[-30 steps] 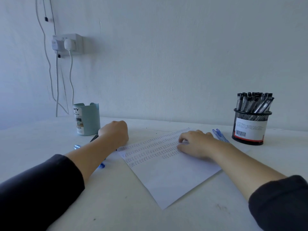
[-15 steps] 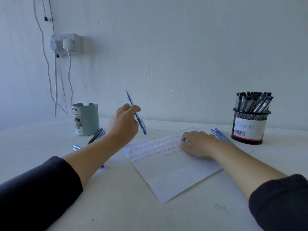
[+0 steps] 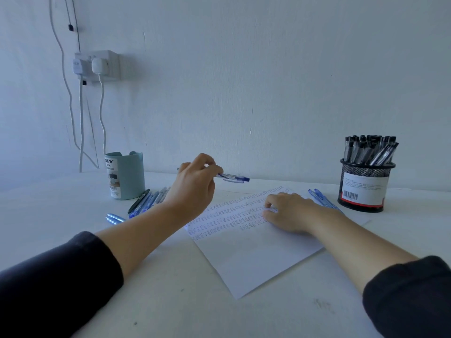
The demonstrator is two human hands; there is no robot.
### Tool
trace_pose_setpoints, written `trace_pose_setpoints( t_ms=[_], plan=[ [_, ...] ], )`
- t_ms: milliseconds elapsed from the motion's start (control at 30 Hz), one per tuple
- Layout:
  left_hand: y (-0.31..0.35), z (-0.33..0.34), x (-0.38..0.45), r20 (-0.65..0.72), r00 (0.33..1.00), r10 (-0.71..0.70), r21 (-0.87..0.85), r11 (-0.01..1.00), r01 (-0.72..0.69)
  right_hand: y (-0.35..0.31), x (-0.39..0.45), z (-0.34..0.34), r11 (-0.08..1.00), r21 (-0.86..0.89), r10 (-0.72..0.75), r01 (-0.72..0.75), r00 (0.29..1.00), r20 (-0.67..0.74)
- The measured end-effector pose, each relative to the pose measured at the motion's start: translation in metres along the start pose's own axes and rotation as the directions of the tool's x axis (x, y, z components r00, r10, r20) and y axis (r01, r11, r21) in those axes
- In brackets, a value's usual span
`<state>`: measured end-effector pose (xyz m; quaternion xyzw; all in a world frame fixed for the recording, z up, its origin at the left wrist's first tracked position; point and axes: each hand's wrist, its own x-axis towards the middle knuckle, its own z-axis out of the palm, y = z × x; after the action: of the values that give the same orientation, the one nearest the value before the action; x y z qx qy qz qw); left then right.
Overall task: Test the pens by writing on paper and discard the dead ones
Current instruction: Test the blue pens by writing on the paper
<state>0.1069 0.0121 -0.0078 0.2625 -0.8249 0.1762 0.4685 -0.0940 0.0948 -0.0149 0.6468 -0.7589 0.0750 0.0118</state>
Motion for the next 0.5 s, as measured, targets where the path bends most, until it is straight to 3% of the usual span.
trace_pose_setpoints(
  t_ms=[167,500],
  plan=[
    [0.0025,-0.0028,-0.0024,0.083,0.988,-0.129,-0.04,0.99,0.133,-0.0008,0.0005,0.0005,1.0,-0.001,0.001,-0.001,1.0,0.011],
    [0.0099,-0.0063,-0.0015,0.25,0.956,-0.152,0.204,0.974,0.101,-0.0019,0.0,0.0,1.0,0.009,0.013,-0.013,1.0,0.029]
  ],
)
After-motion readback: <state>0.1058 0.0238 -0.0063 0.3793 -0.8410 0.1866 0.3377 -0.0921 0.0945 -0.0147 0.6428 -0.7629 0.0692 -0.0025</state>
